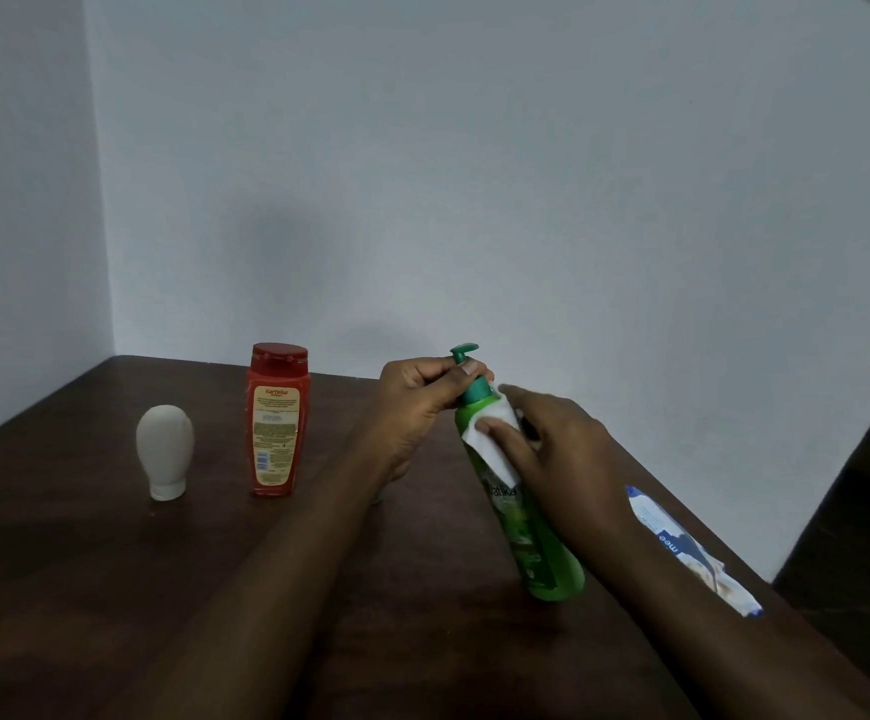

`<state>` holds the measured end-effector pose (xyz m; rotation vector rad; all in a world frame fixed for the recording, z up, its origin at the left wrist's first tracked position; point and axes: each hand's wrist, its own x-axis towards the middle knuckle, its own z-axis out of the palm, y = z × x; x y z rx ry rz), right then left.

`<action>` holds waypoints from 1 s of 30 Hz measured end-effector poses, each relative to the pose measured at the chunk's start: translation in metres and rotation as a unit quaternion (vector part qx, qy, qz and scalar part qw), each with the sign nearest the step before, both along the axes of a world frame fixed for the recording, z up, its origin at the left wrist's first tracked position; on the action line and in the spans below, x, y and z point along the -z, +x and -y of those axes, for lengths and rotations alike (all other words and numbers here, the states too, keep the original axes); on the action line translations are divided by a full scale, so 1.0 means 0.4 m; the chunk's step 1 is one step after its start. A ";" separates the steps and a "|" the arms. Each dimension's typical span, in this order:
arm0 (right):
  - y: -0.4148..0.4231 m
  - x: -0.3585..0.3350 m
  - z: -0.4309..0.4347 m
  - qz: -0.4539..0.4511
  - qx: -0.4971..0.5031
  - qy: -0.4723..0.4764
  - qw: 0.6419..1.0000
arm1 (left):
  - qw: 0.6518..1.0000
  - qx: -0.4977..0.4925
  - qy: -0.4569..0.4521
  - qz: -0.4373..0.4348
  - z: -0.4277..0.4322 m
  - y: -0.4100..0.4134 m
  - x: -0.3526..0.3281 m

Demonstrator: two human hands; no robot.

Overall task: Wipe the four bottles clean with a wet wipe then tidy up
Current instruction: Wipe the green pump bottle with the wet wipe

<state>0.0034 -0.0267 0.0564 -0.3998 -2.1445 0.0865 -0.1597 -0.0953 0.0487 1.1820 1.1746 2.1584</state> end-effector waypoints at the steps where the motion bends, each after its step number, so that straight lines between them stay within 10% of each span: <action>1: -0.011 -0.010 0.006 -0.001 0.006 0.004 1.000 | 1.000 0.001 0.001 -0.003 0.002 0.001 -0.001; 30: 0.201 0.148 -0.029 0.253 0.090 -0.161 0.950 | 0.997 -0.046 -0.052 0.035 -0.001 -0.007 0.001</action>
